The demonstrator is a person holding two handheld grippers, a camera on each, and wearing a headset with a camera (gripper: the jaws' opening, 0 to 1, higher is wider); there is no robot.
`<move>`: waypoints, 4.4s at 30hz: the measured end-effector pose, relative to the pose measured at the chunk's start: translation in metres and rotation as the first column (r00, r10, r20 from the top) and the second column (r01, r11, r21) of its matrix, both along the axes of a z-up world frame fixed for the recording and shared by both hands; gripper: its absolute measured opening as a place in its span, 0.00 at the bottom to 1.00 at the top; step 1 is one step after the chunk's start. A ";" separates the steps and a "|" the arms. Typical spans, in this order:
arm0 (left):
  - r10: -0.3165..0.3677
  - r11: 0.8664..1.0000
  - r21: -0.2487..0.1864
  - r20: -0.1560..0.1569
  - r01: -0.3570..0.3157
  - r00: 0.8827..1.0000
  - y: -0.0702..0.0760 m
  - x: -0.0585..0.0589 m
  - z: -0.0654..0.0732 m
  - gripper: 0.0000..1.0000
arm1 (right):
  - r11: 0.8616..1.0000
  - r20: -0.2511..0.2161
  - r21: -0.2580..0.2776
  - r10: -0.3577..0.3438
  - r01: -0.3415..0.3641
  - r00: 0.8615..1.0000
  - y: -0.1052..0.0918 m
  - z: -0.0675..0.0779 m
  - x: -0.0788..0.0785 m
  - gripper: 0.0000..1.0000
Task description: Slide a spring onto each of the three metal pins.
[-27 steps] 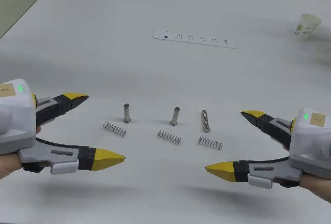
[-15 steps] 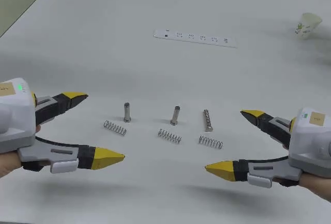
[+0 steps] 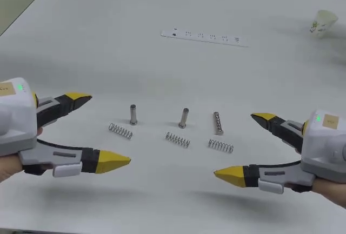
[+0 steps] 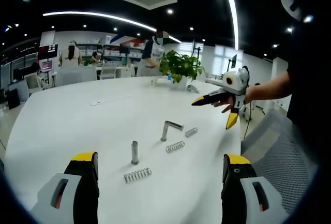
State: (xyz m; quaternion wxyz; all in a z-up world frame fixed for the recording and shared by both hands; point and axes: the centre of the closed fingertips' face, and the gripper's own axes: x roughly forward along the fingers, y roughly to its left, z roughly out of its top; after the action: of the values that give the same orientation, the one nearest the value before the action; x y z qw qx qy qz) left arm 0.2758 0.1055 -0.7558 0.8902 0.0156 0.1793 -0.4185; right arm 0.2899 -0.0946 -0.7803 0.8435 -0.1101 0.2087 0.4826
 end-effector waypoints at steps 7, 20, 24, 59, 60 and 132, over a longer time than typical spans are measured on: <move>-0.006 1.000 0.002 -0.004 0.006 1.000 -0.001 -0.001 -0.001 0.98 | 1.000 0.000 0.000 -0.001 0.001 1.000 0.000 0.000 0.000 0.99; -0.010 1.000 0.008 -0.006 0.010 1.000 -0.001 0.001 0.000 0.98 | 1.000 -0.004 0.004 -0.006 0.006 1.000 -0.003 0.000 0.000 0.98; -0.012 1.000 0.009 -0.006 0.012 1.000 -0.001 0.001 0.000 0.98 | 1.000 -0.007 0.001 -0.003 0.003 1.000 -0.002 -0.001 0.000 0.98; -0.018 1.000 0.016 -0.019 0.018 1.000 -0.001 -0.001 -0.003 0.98 | 1.000 -0.022 -0.004 0.011 -0.011 1.000 0.000 -0.002 -0.004 0.97; -0.017 1.000 0.015 -0.019 0.018 1.000 -0.001 -0.001 -0.003 0.98 | 1.000 -0.022 -0.004 0.011 -0.011 1.000 0.001 -0.002 -0.004 0.97; 0.000 1.000 0.022 -0.038 0.001 0.999 0.007 -0.001 -0.009 0.97 | 0.987 -0.237 -0.102 -0.145 0.123 0.961 0.019 -0.029 0.069 0.57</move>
State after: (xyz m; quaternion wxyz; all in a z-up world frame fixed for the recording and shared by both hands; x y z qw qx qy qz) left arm 0.2745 0.1127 -0.7650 0.8862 0.0177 0.2009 -0.4170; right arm 0.3587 -0.0760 -0.8095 0.8367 -0.0720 0.3381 0.4248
